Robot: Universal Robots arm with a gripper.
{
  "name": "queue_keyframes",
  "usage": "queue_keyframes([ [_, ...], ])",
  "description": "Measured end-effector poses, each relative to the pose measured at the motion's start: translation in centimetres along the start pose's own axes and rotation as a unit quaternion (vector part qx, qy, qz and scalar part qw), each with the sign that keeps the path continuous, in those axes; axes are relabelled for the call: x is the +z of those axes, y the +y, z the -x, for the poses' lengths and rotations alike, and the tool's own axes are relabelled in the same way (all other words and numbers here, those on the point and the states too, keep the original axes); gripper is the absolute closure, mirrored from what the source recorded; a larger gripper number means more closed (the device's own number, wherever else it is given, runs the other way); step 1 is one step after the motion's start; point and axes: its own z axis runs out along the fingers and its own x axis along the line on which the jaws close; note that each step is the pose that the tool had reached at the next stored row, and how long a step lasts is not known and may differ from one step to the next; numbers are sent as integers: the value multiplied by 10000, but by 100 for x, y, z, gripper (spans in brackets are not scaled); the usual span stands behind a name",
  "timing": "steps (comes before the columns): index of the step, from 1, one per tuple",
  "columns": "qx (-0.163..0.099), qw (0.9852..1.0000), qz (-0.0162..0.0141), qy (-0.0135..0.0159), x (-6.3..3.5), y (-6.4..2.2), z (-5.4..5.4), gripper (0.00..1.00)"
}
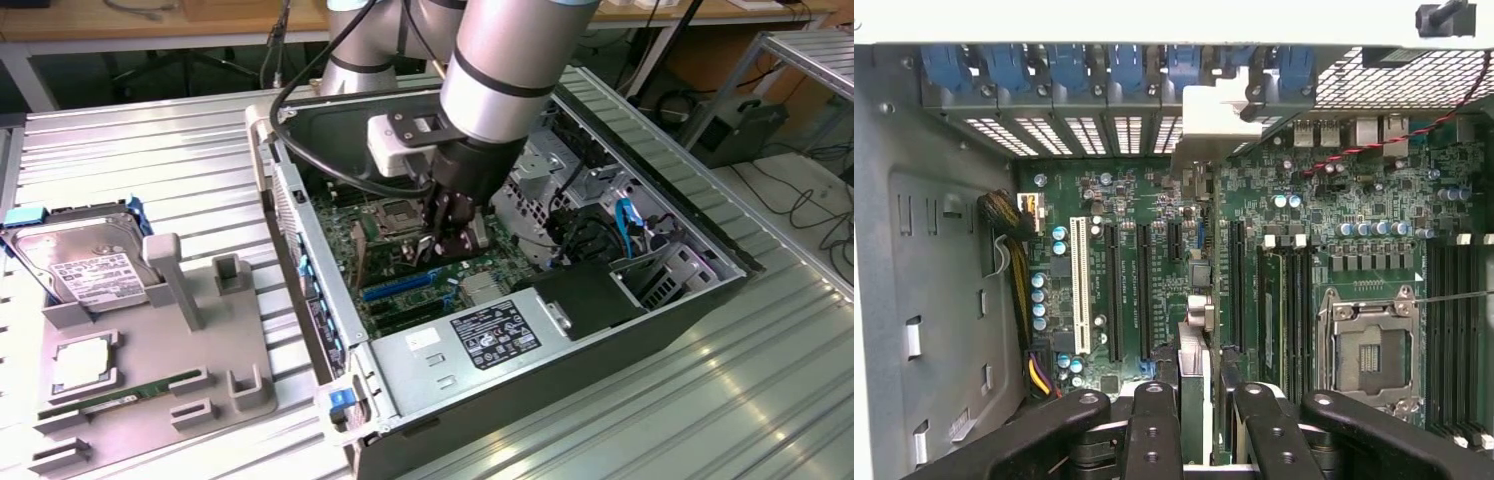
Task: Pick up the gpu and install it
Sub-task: 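Insert the gpu into the slot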
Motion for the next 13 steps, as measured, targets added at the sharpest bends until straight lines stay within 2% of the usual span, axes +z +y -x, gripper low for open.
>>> queue_keyframes([
  [13, -1, 10000, 0, 0, 21, 2, -6, 74],
])
